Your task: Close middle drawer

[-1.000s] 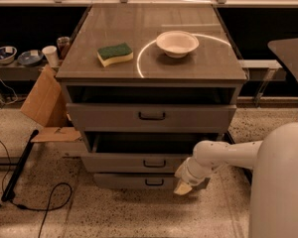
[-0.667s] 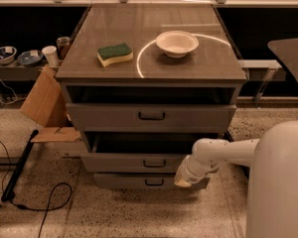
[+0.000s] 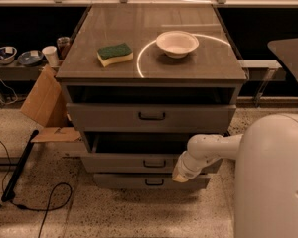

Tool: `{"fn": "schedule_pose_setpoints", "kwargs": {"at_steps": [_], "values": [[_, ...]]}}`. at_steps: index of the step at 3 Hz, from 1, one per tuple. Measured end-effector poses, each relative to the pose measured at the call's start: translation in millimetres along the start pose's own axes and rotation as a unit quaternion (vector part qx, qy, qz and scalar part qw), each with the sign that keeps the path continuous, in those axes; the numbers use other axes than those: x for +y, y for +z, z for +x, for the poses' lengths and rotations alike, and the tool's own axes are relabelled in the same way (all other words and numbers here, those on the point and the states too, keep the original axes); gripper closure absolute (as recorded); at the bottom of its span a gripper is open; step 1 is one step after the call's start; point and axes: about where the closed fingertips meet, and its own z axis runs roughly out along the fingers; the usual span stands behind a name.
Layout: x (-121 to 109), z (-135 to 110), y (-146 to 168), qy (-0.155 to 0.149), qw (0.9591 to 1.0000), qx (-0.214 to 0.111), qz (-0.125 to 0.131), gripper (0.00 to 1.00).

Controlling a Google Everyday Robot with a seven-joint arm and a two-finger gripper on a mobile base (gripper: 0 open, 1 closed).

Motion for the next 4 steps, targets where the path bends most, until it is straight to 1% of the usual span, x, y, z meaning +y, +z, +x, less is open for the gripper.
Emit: {"fn": "schedule_pose_setpoints", "kwargs": {"at_steps": [2,3,4], "values": [[-19.6,-10.7,2.2,0.004,0.9997,0.021,0.015,1.0],[-23.8,-12.6,2.3,0.009,0.9993,0.028,0.023,1.0],[-27.2,-13.2,1.5,0.018,0.9989,0.032,0.03,0.82]]}}
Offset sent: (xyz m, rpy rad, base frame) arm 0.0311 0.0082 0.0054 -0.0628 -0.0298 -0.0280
